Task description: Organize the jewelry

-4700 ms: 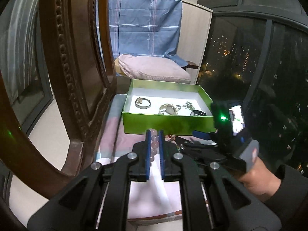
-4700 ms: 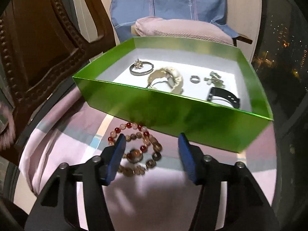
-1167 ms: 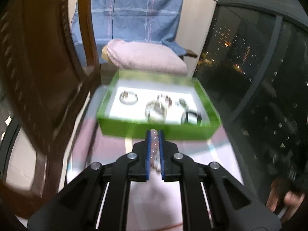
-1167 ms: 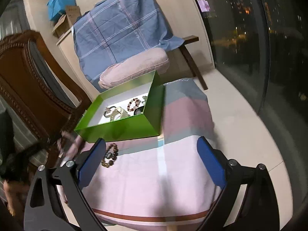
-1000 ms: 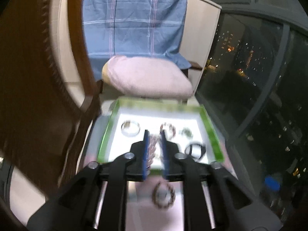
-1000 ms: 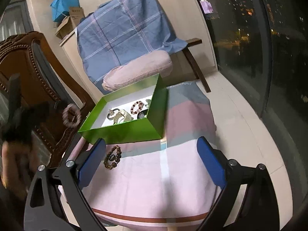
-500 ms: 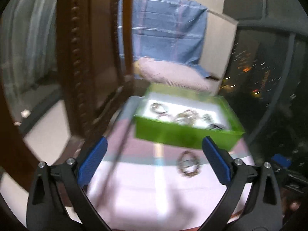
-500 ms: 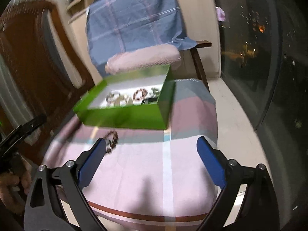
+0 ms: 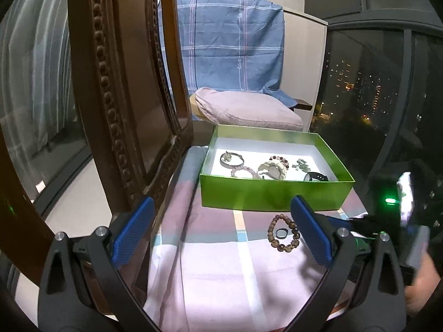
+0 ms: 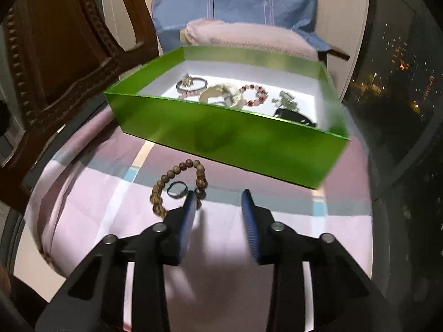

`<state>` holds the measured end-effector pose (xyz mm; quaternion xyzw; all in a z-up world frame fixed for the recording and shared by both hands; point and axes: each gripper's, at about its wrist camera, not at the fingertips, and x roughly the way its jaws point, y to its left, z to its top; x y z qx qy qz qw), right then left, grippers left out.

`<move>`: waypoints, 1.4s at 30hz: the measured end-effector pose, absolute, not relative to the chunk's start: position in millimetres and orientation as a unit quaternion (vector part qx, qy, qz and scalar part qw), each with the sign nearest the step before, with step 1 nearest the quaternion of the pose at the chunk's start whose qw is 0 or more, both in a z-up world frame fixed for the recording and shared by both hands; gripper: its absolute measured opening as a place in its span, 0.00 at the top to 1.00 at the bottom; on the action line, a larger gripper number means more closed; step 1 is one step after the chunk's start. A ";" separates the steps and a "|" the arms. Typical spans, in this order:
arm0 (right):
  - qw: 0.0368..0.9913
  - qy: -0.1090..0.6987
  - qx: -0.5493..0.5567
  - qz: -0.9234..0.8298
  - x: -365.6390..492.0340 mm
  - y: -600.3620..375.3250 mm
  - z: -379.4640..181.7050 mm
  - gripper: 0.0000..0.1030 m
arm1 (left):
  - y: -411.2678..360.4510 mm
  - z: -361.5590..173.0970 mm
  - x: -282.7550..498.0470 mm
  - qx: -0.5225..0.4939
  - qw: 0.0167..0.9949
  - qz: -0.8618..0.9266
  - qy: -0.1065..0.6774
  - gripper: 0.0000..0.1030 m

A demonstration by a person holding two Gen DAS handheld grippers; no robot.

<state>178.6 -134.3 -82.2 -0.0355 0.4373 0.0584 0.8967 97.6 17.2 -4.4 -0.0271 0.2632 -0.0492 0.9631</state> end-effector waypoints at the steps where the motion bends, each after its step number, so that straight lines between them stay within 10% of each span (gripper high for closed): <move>1: 0.893 0.444 -0.034 0.060 182.3 -131.7 -85.5 0.72 | 17.5 -4.2 98.0 -0.029 0.963 -0.051 0.265 0.05; 8: 0.880 0.468 -0.042 0.071 192.9 -112.6 -99.2 0.75 | 16.0 -7.2 99.5 -0.022 0.960 -0.055 0.274 0.05; 10: 0.881 0.466 -0.047 0.061 194.0 -112.8 -100.9 0.90 | 15.5 -7.4 99.8 -0.024 0.959 -0.056 0.276 0.05; 21: 0.927 0.360 0.041 0.094 149.8 -155.9 -37.8 0.89 | 15.3 -9.9 101.1 -0.020 0.957 -0.056 0.284 0.05; 26: 0.893 0.443 0.062 0.057 151.9 -198.3 -72.9 0.89 | 9.1 -17.0 105.8 -0.019 0.951 -0.065 0.302 0.05; 31: 0.899 0.436 0.044 0.014 137.1 -210.0 -71.7 0.20 | -12.6 -34.3 115.5 0.002 0.939 -0.081 0.333 0.05; 42: 0.913 0.407 0.020 -0.001 116.5 -241.5 -44.7 0.14 | -81.0 -97.8 169.1 0.049 0.917 -0.084 0.387 0.20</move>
